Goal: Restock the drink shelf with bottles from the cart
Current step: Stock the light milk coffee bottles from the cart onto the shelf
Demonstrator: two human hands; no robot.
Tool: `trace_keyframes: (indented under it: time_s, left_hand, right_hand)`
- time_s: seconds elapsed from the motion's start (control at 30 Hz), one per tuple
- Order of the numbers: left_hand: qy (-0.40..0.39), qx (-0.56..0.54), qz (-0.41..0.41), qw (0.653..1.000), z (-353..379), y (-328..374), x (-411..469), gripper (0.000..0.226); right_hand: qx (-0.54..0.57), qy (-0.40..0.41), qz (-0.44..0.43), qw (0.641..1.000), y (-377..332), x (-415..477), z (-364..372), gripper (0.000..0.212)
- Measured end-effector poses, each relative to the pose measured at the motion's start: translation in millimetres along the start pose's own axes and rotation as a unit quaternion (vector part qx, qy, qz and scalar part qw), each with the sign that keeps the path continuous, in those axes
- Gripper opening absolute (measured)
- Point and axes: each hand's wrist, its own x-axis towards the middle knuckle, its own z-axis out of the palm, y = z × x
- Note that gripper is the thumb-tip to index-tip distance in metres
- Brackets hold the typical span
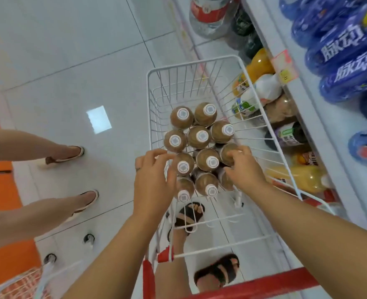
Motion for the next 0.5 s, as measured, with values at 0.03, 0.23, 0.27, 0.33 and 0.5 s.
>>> trace_keyframes:
  time_s: [0.03,0.23,0.27,0.33,0.5]
  left_hand:
    - [0.01,-0.002,-0.002,1.0,3,-2,3,0.024]
    - [0.02,0.022,-0.023,0.999,8,0,9,0.024]
    - [0.01,0.031,-0.031,0.999,6,2,9,0.025]
    - [-0.018,0.062,-0.047,0.997,1,10,10,0.027]
    - [-0.084,0.042,0.023,0.995,-29,80,3,0.034]
  right_hand:
    - [-0.002,0.016,0.008,1.0,2,6,6,0.028]
    - [0.038,0.052,-0.002,0.998,15,19,6,0.021]
    - [0.05,0.049,-0.003,0.998,13,14,-1,0.022]
    - [0.078,0.048,-0.006,0.996,5,-2,-23,0.025]
    - [0.18,0.087,-0.057,0.978,-13,-75,-122,0.025]
